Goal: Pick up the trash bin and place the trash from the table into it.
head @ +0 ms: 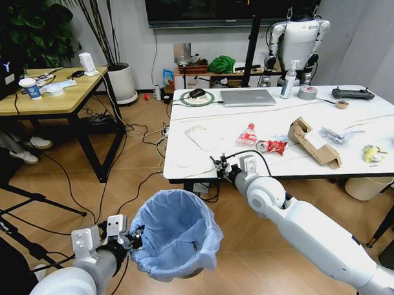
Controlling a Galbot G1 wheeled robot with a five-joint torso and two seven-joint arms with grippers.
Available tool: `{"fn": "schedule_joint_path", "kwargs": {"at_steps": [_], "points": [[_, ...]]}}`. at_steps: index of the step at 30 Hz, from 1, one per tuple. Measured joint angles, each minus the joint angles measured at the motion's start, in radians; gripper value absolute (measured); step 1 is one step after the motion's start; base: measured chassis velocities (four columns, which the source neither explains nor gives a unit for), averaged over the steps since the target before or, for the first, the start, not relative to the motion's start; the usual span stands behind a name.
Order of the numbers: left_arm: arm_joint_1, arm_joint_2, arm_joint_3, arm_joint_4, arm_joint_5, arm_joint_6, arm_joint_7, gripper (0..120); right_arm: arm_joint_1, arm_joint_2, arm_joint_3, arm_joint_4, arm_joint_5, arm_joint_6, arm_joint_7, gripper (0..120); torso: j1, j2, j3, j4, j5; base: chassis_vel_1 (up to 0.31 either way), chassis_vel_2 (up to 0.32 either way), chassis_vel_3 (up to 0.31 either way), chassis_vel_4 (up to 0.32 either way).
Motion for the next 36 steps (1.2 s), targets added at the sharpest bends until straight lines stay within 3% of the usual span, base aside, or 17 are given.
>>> {"fn": "schedule_joint_path", "kwargs": {"at_steps": [8,19,21,32,36], "points": [[-0.024,0.002,-0.010,0.000,-0.010,0.000,-0.026,0,-0.005,-0.034,0.066,0.191,0.077,-0.009,0.022,0,0.000,0.000,0.000,-0.0001,0.0000,0.000,0.000,0.000,0.000],[-0.058,-0.014,-0.009,0.013,-0.019,0.000,-0.065,0,-0.106,-0.170,0.082,0.490,0.176,-0.016,-0.200,0,0.000,0.000,0.000,0.0000,-0.0003,0.000,0.000,0.000,0.000],[-0.063,-0.017,-0.010,0.018,-0.020,0.000,-0.066,0,-0.161,-0.201,0.089,0.514,0.142,-0.012,-0.263,0,0.000,0.000,0.000,-0.0003,0.0000,0.000,0.000,0.000,0.000],[-0.067,-0.031,0.002,0.023,-0.022,0.000,-0.076,0,-0.286,-0.267,0.082,0.574,0.034,-0.021,-0.340,0,0.000,0.000,0.000,-0.0001,-0.0001,0.000,0.000,0.000,0.000],[-0.066,-0.031,0.004,0.018,-0.021,0.000,-0.076,0,-0.304,-0.273,0.098,0.581,0.013,-0.031,-0.336,8,0.000,0.000,0.000,-0.0001,0.0000,0.000,0.000,0.000,0.000]]}}
